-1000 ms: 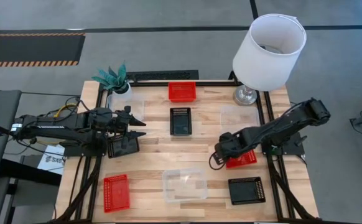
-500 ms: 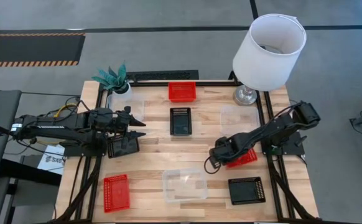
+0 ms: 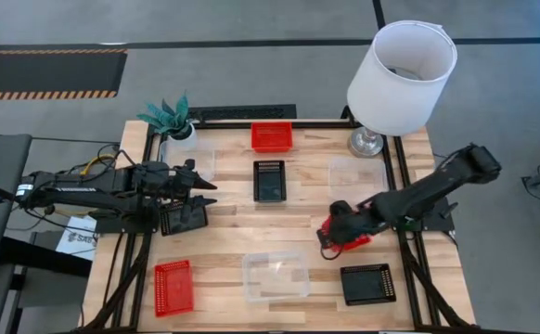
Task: Stack baskets by color
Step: Stack the middle red bin on top of the top red bin
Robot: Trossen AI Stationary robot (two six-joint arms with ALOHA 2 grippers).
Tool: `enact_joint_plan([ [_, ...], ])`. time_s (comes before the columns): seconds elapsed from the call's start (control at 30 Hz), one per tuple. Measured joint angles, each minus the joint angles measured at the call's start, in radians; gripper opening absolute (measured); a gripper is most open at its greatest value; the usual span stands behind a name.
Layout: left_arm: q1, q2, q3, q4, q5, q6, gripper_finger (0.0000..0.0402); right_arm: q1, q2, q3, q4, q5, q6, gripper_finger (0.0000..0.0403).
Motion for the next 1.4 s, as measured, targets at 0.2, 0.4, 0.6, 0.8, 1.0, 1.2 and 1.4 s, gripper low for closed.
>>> enact_joint_plan([
  [0.2,0.0,0.0,0.0,0.037,-0.002,0.013,0.019,0.003,-0.08,0.139,0.119,0.185,-0.413,0.0005],
  [0.4,0.0,0.0,0.0,0.044,-0.002,-0.011,0.019,-0.092,-0.06,0.243,0.208,0.184,-1.2,0.0004],
  [0.6,0.0,0.0,0.0,0.043,-0.003,-0.035,0.019,-0.279,-0.028,0.261,0.23,-0.043,-1.998,0.0003],
  [0.8,0.0,0.0,0.0,0.043,-0.058,-0.063,0.019,-0.502,0.017,0.26,0.229,-0.192,-2.558,0.0004],
  [1.0,0.0,0.0,0.0,0.049,-0.092,-0.068,0.019,-0.683,0.091,0.276,0.243,-0.197,-2.948,0.0005],
  [1.2,0.0,0.0,0.0,0.078,-0.135,-0.067,0.019,-0.775,0.264,0.392,0.237,-0.157,-3.219,0.0005],
  [1.4,0.0,0.0,0.0,0.087,-0.163,-0.07,0.019,-0.83,0.428,0.566,0.132,-0.066,-3.477,0.0005],
])
